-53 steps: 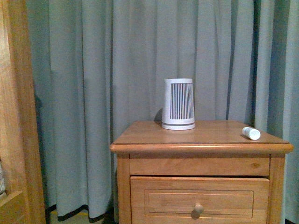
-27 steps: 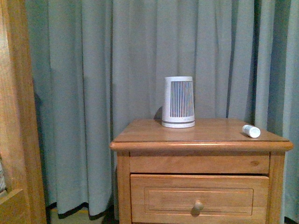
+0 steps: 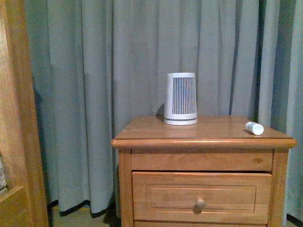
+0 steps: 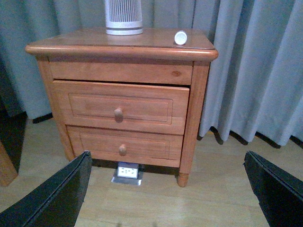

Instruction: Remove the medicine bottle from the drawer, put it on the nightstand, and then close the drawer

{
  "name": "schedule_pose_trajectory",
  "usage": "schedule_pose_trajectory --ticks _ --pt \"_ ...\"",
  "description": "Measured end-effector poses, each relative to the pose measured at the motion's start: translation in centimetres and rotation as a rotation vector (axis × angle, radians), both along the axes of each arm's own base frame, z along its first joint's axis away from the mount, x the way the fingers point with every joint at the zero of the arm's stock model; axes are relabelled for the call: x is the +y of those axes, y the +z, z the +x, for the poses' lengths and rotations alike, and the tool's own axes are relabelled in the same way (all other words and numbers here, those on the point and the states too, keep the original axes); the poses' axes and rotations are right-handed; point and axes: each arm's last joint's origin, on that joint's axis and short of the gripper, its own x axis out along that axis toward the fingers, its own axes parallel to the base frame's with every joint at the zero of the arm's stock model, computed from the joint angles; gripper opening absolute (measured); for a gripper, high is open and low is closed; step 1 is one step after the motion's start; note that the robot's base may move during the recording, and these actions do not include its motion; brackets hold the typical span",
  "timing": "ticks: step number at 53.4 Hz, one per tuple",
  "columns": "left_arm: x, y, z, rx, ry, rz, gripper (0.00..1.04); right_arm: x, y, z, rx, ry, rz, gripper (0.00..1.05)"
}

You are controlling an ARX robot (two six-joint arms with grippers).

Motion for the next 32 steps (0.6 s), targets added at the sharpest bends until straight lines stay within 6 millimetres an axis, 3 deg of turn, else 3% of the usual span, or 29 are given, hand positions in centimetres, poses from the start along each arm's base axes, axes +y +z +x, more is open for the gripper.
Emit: schedule_pose_trajectory --ticks 32 --pt "0.00 0.00 0.00 0.000 0.000 0.000 0.98 0.00 0.00 0.00 0.000 0.000 0.000 0.98"
